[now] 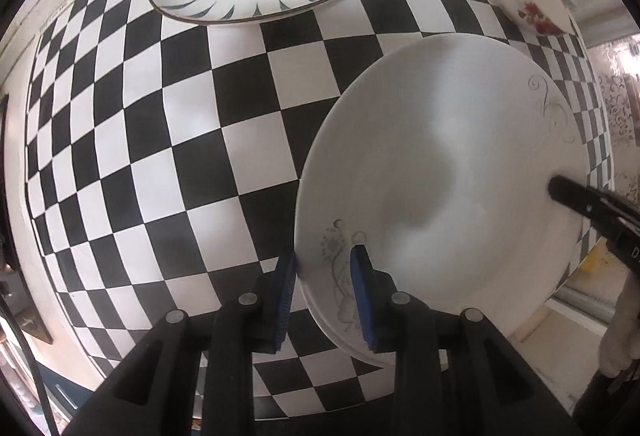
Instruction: Organize plates and bowls
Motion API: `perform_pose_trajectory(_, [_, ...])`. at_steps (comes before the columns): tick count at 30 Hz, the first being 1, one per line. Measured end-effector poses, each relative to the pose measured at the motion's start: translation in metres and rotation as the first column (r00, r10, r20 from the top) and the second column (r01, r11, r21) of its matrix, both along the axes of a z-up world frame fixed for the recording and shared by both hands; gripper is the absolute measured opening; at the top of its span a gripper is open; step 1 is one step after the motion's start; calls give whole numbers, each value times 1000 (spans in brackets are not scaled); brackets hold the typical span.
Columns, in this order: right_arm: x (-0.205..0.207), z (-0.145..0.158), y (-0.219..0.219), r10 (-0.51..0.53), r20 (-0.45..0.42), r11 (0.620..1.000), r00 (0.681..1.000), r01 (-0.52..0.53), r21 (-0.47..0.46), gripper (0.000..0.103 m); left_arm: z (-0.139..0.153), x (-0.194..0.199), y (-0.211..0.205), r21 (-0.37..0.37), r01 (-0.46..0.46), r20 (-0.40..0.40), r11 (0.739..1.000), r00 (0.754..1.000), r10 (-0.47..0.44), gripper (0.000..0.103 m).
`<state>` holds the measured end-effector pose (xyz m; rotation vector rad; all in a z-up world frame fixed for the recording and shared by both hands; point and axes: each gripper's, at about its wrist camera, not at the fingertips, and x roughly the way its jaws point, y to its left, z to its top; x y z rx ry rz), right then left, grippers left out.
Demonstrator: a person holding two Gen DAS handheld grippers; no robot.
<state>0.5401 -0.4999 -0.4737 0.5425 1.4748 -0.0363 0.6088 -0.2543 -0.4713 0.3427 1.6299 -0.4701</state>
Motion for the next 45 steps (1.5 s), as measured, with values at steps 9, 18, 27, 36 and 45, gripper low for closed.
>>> perform_pose_trajectory(9, [1,-5,1,16,-26,1000,1000,-17,-19,16,3,6,-5,14,-17,-14,1000,1000,17,25])
perform_pose_trajectory(18, [-2,-14,-1,-7,-64,1000,998,7,11,16,6,13,2,14,-32,-21,999,999,33,25])
perform_pose_trajectory(27, [3,2,-11,-27,-42,999,999,28,21,16,33,9,13,-17,-72,-2,997,997,72,25])
perform_pose_trajectory(36, [45,50,-15,-5,84,999,996,2,37,16,90,42,21,-73,-143,134,987,979,152,25])
perform_pose_trajectory(45, [108,68,-1,46,144,998,988,-50,28,16,99,84,25,-75,-212,204,974,953,223,25])
